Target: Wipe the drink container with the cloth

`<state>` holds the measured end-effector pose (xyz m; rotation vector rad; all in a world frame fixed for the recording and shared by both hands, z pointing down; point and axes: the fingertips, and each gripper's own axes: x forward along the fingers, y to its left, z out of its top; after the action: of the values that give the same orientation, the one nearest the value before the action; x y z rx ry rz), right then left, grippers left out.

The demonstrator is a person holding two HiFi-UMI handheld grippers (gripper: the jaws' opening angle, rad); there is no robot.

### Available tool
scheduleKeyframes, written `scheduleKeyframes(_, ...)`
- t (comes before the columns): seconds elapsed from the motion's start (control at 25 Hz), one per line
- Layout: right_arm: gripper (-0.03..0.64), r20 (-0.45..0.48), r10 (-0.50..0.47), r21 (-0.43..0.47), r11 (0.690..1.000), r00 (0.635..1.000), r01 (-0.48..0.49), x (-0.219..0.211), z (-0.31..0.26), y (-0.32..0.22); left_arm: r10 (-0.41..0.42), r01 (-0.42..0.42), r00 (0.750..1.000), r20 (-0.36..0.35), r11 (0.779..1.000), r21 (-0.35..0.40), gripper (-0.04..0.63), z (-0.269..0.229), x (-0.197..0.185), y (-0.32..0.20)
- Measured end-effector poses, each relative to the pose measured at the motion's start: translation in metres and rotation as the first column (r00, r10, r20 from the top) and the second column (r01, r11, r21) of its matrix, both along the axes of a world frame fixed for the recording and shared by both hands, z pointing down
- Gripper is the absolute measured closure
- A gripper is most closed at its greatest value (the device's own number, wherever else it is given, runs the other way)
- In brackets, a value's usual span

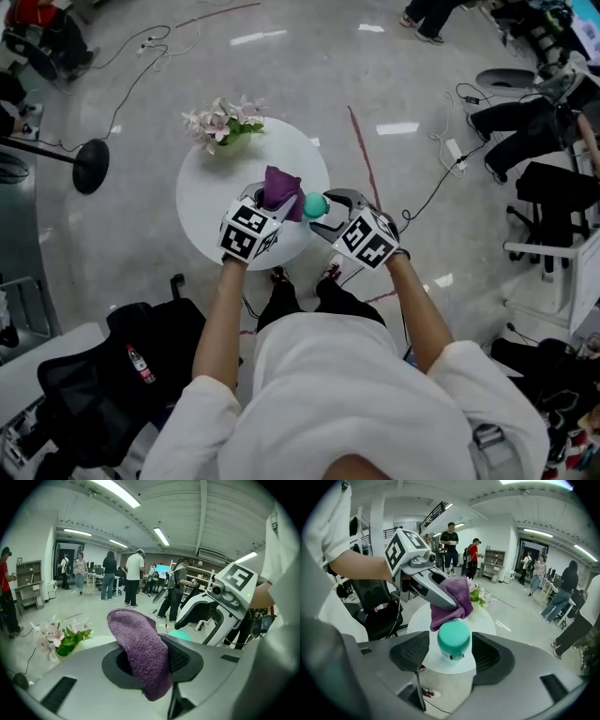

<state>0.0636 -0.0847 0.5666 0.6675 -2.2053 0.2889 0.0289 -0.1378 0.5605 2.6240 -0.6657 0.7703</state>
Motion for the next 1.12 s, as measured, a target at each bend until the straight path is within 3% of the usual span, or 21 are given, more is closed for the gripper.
scheduleKeyframes(0.2, 0.35, -0.073, -0.009, 0.017, 1.0, 0.997, 0.01, 0.004, 0.022, -0.006, -0.002, 0.002, 1.0, 0.016, 1.0, -0.031, 0.472, 0.023, 0.009, -0.004)
scheduleKeyframes(0.36, 0.35, -0.048, 0.007, 0.02, 1.0, 0.999, -0.006, 0.004, 0.024, -0.006, -0.025, 0.024, 1.0, -0.008, 0.997, -0.068, 0.474, 0.037, 0.012, -0.01)
scheduleKeyframes(0.76, 0.348, -0.026, 0.031, -0.007, 0.999, 0.999, -0.031, 0.003, 0.026, -0.009, 0.019, -0.019, 1.0, -0.001, 0.988, -0.154, 0.474, 0.092, 0.023, -0.021)
scheduleKeyframes(1.12, 0.347, -0.014, 0.085, -0.006, 0.996, 0.996, -0.085, 0.003, 0.026, -0.011, 0.023, -0.018, 1.0, 0.014, 0.961, -0.275, 0.474, 0.166, 0.026, -0.022)
